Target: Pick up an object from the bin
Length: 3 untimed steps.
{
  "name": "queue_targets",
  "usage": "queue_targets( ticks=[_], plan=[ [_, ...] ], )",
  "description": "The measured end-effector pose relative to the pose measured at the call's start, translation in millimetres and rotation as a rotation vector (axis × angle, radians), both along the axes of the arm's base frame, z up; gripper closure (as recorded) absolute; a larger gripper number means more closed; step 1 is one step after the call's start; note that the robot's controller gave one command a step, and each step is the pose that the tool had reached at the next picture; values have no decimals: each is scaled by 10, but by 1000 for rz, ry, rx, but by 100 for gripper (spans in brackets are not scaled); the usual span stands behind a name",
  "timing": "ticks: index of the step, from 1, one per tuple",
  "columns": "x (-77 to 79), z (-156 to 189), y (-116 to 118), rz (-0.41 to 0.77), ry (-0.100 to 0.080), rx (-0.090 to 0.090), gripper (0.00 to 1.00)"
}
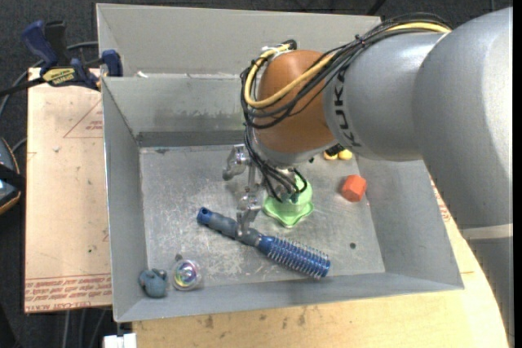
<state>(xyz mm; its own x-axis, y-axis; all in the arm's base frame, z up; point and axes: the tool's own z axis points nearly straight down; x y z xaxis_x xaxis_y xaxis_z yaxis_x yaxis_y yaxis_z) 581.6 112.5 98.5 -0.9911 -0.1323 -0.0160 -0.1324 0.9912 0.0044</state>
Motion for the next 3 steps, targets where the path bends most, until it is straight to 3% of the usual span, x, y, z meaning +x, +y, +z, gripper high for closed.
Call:
queue_targets(
  ticks=[1,2,3],
  plan=[
    [-795,-250,-315,-34,1,0,0],
    [-776,-234,-318,-34,3,-1,100],
    [-454,1338,-401,-60,5,-4,100]
  ],
)
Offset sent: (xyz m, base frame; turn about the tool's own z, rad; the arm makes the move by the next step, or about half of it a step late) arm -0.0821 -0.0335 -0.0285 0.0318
